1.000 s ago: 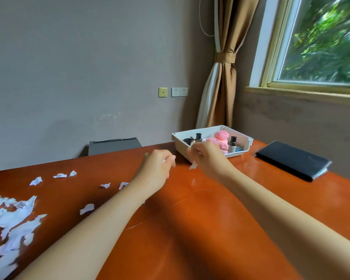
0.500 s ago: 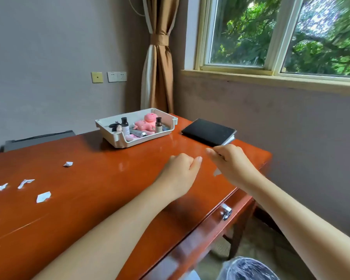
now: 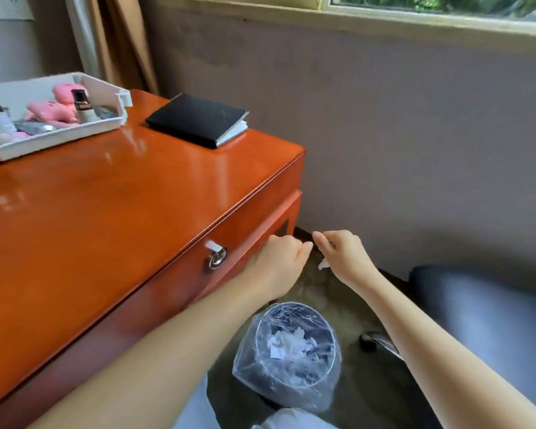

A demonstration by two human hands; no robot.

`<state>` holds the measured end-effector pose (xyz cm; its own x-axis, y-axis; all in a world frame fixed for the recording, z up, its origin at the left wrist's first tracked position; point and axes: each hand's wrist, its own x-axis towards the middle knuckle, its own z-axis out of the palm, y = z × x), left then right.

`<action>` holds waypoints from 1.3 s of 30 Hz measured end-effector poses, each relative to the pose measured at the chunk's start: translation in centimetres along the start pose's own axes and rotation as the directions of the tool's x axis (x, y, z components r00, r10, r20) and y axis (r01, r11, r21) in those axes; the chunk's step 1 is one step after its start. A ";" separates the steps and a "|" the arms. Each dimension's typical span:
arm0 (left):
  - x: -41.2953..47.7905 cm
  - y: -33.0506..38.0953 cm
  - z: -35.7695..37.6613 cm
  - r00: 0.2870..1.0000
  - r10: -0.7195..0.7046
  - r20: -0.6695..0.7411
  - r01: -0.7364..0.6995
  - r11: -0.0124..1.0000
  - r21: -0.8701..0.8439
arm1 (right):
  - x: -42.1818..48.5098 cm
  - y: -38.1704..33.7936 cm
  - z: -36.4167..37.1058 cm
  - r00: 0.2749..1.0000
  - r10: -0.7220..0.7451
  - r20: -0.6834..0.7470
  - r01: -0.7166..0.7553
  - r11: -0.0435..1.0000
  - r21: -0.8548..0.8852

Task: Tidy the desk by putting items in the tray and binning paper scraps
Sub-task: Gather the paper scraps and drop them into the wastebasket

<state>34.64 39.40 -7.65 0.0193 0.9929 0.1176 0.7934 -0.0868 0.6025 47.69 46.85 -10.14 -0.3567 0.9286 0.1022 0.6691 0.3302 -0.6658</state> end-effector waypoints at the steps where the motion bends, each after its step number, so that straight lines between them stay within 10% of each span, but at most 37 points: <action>1: 0.7 -0.6 1.8 0.999 -0.020 0.026 0.020 1.000 -0.006 | 0.1 1.6 0.5 1.000 0.031 0.003 -0.031 0.999 0.007; 14: 5.2 -9.5 16.4 0.882 -0.307 0.357 0.298 0.951 0.082 | 1.6 15.5 11.2 0.930 0.346 0.122 -0.344 0.938 -0.039; 25: 6.0 -14.8 24.5 0.773 -0.341 0.535 0.265 0.940 0.216 | 0.6 21.0 18.2 0.804 0.542 0.244 -0.560 0.829 0.002; 31: 5.7 -16.0 24.7 0.684 -0.372 0.628 0.226 0.926 0.303 | -0.1 21.8 18.7 0.744 0.519 0.422 -0.581 0.813 0.025; 39: 6.1 -13.8 20.6 0.748 -0.315 0.584 0.159 0.939 0.304 | 1.0 19.8 15.6 0.738 0.490 0.463 -0.477 0.865 -0.156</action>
<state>36.34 48.30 -31.48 0.1194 0.8179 -0.5628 0.9331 0.1011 0.3450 50.44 51.71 -34.72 -0.2372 0.7689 -0.5937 0.8505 -0.1309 -0.5094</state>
